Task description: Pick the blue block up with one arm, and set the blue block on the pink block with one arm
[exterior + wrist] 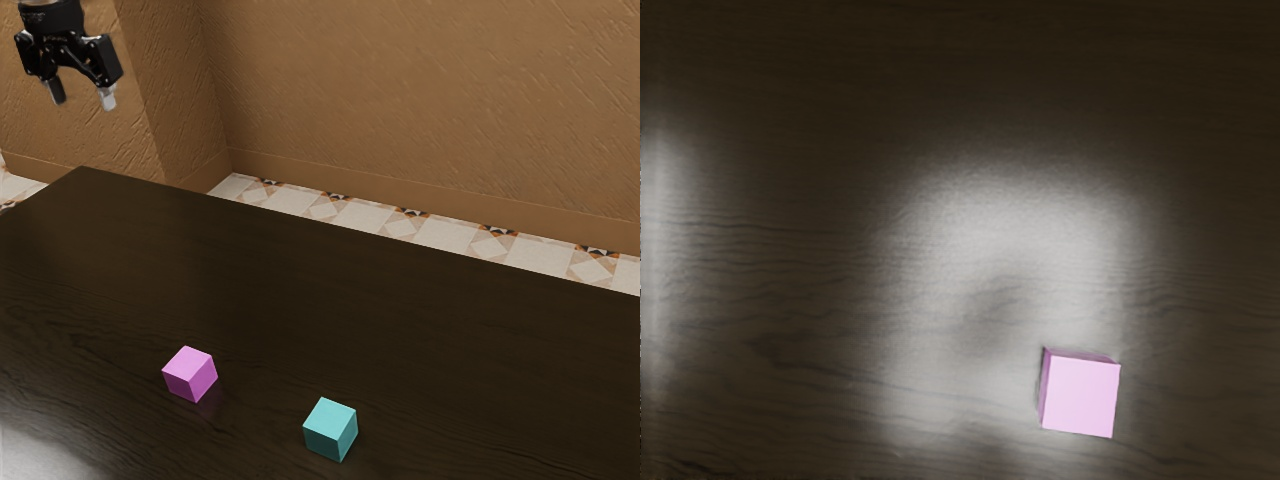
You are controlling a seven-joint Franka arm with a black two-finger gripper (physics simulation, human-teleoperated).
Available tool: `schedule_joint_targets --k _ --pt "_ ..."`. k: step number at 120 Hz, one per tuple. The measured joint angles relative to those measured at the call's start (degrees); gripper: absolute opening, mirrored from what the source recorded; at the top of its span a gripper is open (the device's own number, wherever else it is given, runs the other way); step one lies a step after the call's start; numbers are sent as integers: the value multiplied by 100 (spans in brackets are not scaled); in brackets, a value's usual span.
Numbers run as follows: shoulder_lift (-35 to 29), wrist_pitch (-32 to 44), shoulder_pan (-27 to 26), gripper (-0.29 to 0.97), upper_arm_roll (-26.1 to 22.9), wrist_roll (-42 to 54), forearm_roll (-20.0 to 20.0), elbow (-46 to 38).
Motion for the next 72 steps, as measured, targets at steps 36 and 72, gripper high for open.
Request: schedule_joint_targets --k 36,72 --pt "-167 -185 108 66 -120 76 -34 844" --pt "179 -296 -971 66 -236 94 -66 942"
